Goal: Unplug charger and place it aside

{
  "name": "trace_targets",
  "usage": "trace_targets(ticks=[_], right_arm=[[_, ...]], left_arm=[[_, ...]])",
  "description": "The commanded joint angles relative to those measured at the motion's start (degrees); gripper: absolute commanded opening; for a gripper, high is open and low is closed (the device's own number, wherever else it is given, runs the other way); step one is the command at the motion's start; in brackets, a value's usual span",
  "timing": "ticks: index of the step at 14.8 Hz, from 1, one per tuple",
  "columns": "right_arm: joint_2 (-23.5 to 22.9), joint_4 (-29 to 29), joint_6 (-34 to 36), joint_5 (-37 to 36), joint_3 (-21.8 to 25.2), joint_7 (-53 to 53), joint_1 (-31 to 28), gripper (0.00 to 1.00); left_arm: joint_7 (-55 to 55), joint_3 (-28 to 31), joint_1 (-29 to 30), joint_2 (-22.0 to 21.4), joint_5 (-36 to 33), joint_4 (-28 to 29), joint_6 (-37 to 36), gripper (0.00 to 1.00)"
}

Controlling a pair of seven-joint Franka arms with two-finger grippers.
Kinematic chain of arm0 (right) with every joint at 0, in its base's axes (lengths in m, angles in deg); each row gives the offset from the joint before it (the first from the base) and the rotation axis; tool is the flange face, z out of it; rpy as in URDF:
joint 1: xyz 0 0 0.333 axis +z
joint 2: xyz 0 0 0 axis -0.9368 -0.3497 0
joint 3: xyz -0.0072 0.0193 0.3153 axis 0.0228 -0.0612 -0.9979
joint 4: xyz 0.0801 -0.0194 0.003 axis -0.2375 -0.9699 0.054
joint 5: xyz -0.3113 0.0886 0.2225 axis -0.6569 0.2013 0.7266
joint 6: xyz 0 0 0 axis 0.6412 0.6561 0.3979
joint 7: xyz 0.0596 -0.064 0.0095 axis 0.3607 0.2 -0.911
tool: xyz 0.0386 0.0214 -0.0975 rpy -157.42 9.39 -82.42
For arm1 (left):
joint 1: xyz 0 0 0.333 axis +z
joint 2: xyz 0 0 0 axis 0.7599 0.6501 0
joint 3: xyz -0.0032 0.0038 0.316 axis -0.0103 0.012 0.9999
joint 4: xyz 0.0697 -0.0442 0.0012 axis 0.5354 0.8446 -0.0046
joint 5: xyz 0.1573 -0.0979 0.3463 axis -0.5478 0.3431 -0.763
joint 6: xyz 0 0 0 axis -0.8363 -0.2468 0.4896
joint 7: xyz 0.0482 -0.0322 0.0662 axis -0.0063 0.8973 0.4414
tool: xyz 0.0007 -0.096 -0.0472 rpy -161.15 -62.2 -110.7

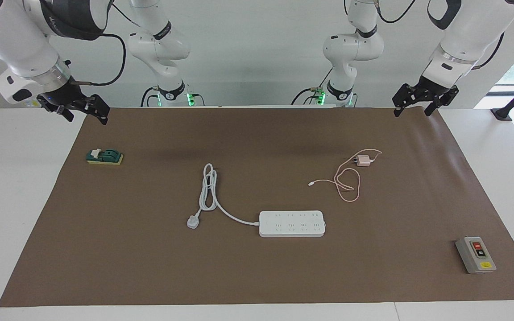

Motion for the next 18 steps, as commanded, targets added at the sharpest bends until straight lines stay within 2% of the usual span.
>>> trace_targets(ticks=[1,7,10,18], right_arm=[[0.74,-0.83,-0.51,0.90,-0.76,-1.61,-0.77,1.00],[1.00,0.05,-1.65,1.16,-0.76,-1.17,-1.21,1.00],[1.09,-2.40,-5.51,0.99,-2.26,-1.87,-1.21,1.00],[0.65,-2.76,-4.47,0.99,-2.17,-1.79,-1.21,1.00]], left_arm=[[-0.49,0.50,-0.39,0.28,-0.17,-1.36,-1.48,1.00],[-0.49,0.59,-0.39,0.19,-0.17,-1.45,-1.48,1.00],[-0.49,0.76,-0.30,0.19,-0.17,-1.54,-1.48,1.00],[-0.49,0.85,-0.21,0.19,-0.17,-1.63,-1.83,1.00]])
